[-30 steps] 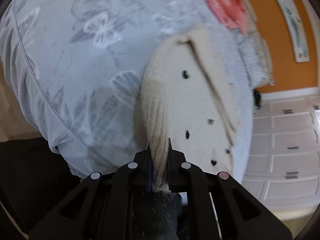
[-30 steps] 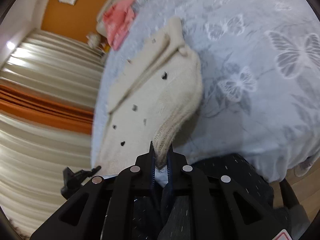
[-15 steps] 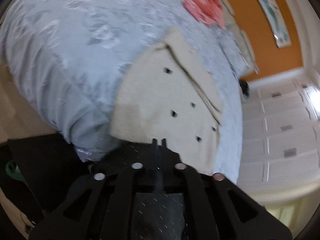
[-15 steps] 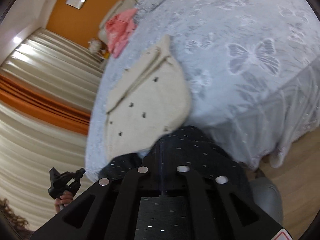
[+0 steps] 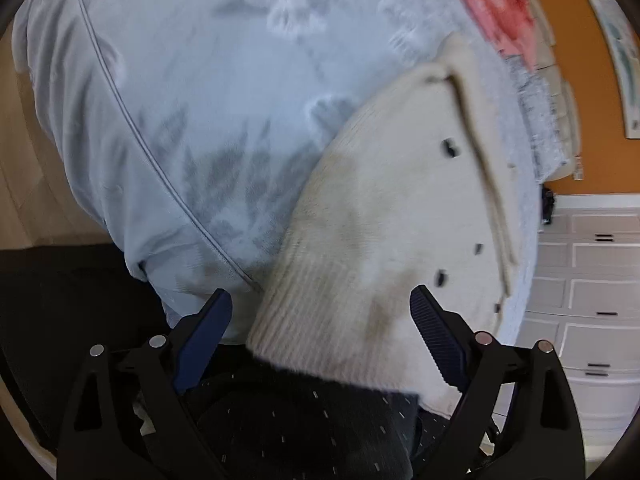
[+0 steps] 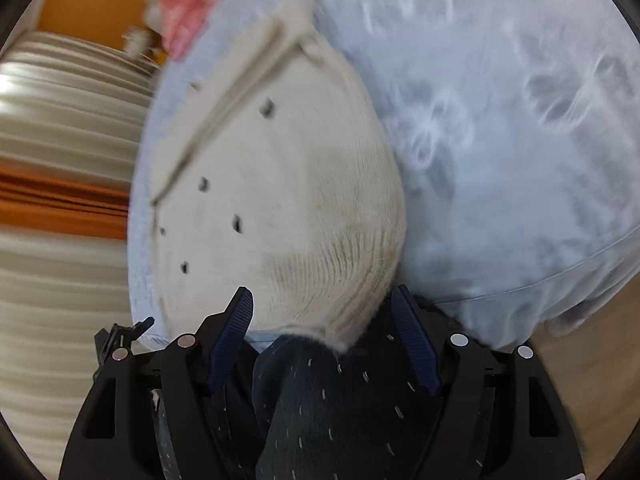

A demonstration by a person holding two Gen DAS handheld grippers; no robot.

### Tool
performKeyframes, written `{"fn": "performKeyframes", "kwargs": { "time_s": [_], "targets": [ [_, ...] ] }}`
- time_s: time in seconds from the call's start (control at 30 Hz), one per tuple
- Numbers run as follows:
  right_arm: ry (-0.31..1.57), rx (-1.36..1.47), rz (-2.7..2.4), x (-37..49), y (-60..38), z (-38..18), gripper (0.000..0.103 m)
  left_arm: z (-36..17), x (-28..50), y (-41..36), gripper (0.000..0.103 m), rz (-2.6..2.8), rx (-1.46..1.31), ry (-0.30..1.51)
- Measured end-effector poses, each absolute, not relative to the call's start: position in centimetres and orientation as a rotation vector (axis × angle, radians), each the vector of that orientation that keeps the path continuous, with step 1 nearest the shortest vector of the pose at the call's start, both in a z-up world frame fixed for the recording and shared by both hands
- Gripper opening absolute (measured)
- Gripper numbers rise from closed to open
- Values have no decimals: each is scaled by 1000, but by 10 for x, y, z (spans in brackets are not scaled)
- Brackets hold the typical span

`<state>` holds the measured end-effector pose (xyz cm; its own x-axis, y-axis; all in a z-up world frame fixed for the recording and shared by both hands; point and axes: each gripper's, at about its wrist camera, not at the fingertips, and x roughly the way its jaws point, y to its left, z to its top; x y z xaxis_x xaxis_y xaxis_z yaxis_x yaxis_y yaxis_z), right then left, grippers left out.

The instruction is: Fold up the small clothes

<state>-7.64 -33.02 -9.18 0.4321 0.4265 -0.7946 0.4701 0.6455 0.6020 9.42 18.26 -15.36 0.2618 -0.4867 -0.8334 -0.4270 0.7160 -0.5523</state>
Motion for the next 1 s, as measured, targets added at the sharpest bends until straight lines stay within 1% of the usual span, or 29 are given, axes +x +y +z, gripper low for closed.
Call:
{"fn": "performKeyframes", "kwargs": {
  "time_s": [0.07,0.1,0.13,0.17,0.2,0.23,0.3,0.4,0.43,0.53,0.57,0.7,0.8,0.93,1.0],
  "targets": [
    [1185,961,-25,-66,-328,-102,71,-165,99,178,87,-50,-864,1394],
    [1185,960,-18,-63,-326,-104,63,-169,101,176,83,-65,-888,1409],
    [1171,965,1,-60,-324,-105,32,-171,101,173,67,-93,-910,1420],
    [1158,977,8,-60,-324,-105,11,-172,102,170,49,-127,-926,1430],
    [1143,1006,12,-61,-325,-104,10,-171,104,168,39,-153,-930,1437],
    [1085,1037,20,-66,-329,-98,9,-166,103,165,19,-171,-919,1430],
    [988,1033,43,-78,-332,-77,9,-149,99,164,16,-201,-892,1389],
    [851,1037,80,-112,-340,-39,8,-105,88,165,12,-295,-874,1281],
    [822,1036,85,-121,-341,-30,8,-89,80,167,10,-330,-869,1247],
    [752,1047,99,-157,-347,-7,8,-51,61,169,9,-381,-853,1181],
    [728,1061,104,-169,-349,-1,8,-42,53,173,5,-395,-855,1163],
    [661,1057,135,-211,-345,17,8,-11,19,183,5,-428,-846,1115],
    [686,1020,125,-233,-338,22,8,-9,4,183,5,-449,-830,1135],
    [741,1056,90,-250,-331,-2,8,-34,-7,173,7,-401,-785,1212],
    [753,1065,71,-252,-330,-12,8,-47,-2,177,13,-377,-836,1219]
  ]
}}
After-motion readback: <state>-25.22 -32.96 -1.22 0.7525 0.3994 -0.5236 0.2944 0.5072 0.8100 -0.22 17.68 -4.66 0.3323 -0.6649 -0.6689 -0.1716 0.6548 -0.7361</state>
